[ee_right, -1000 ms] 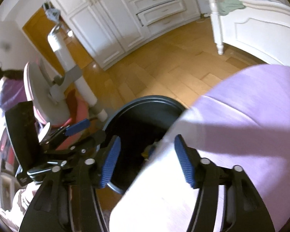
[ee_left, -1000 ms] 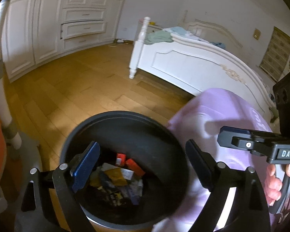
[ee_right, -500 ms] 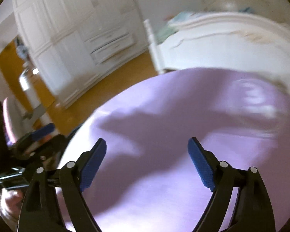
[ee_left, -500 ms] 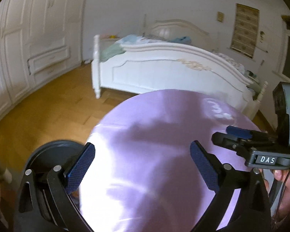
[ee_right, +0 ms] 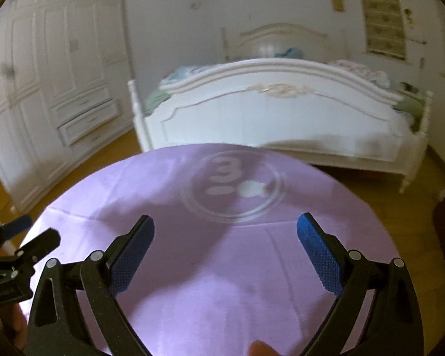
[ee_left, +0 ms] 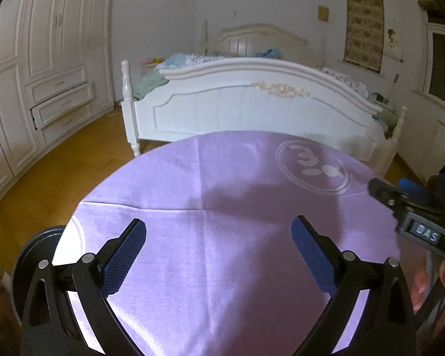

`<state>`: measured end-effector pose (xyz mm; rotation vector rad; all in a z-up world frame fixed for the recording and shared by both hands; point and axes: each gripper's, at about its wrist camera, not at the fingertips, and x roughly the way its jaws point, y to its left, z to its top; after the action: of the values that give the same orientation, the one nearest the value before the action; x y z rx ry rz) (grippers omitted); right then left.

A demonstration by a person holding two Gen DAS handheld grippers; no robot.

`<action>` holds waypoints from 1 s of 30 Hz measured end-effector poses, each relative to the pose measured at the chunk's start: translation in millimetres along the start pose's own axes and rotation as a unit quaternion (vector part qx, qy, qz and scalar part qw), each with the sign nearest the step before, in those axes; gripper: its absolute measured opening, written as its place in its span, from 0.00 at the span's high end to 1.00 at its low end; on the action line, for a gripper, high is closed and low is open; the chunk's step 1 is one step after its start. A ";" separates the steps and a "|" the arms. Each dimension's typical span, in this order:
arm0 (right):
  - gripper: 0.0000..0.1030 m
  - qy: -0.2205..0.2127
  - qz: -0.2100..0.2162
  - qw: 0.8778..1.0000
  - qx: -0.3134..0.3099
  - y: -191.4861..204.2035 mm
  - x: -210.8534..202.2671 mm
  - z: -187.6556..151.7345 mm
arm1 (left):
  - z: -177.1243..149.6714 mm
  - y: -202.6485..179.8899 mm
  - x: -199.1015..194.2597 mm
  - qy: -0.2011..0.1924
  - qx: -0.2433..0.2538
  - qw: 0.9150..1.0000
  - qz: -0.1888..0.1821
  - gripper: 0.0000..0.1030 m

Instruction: Collect trash

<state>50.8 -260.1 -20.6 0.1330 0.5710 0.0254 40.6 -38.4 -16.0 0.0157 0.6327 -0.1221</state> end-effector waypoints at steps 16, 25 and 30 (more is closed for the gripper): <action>0.05 -0.054 -0.027 0.997 0.043 -20.2 -9.4 0.5 | 2.0 -1.3 1.2 -0.022 -0.014 0.999 0.023 0.05; 0.05 -0.054 -0.026 0.997 0.048 -21.7 -11.2 -0.5 | 4.6 1.0 0.0 -0.031 -0.020 0.999 0.030 0.05; 0.05 -0.054 -0.024 0.997 0.049 -22.0 -11.2 0.8 | 3.8 -0.5 -1.1 -0.036 -0.014 0.999 0.030 0.05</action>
<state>41.6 -282.7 -16.8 0.2150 0.4680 -0.0566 41.9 -39.0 -12.2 0.0032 0.5619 -0.0557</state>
